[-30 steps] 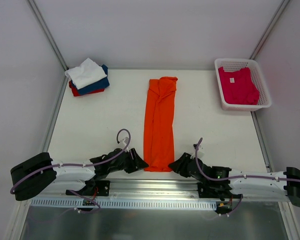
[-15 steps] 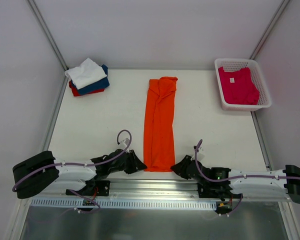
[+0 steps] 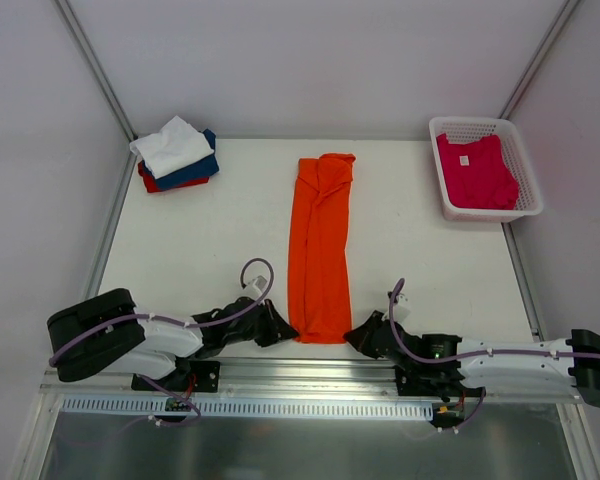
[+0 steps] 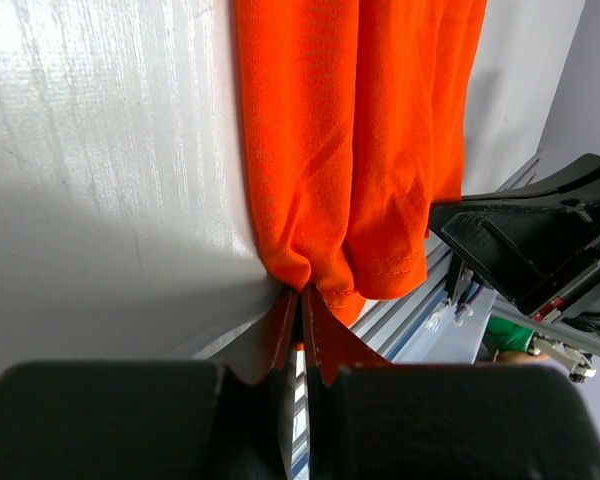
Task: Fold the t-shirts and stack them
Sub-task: Fold the tshirt
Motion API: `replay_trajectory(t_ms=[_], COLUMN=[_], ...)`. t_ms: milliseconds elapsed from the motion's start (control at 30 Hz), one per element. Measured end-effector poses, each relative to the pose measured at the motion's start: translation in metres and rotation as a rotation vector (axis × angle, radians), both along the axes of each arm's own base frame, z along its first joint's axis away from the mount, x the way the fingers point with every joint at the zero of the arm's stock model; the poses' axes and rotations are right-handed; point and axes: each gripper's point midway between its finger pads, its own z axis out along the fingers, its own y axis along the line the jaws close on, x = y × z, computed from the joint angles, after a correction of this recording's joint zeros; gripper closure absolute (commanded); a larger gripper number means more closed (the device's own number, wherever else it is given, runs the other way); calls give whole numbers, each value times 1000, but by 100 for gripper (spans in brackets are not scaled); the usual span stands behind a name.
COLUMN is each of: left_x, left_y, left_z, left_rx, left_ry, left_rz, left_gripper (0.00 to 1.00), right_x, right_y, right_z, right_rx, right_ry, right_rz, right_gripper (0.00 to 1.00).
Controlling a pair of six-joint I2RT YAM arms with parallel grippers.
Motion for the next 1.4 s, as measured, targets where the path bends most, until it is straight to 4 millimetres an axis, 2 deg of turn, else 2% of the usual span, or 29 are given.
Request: replay_trajectory(t_ms=[133,267,467,600,733,1167,1400], left_x=[1,1,3,8,14,62,89], left_y=[-1,6,22,23,20,12,7], left_z=[5,8,13,20,30,80,104], left_rx=[14,60,149,180,200,206,210], left_ry=[-8,-26,-58,-83,-109,-233,-290], left_rz=[-8,-16,-14,-22,-39,-14,-13], left_gripper=[100,100,100,100,100,100,100], right_x=[1,2,7,11,14,49,76], right_y=[-4,-6,6,9,6,-8,-15], right_z=[1,5,37,54,61,86,104], right_rx=[-43,-85,-79,-85,-120,-196,-235], right_ry=[-12,-30,-76,-112,-135,-204,-222], right_rz=[9,19,46,54,61,11,-11], right_gripper=[100,100,100,100,100,100,100])
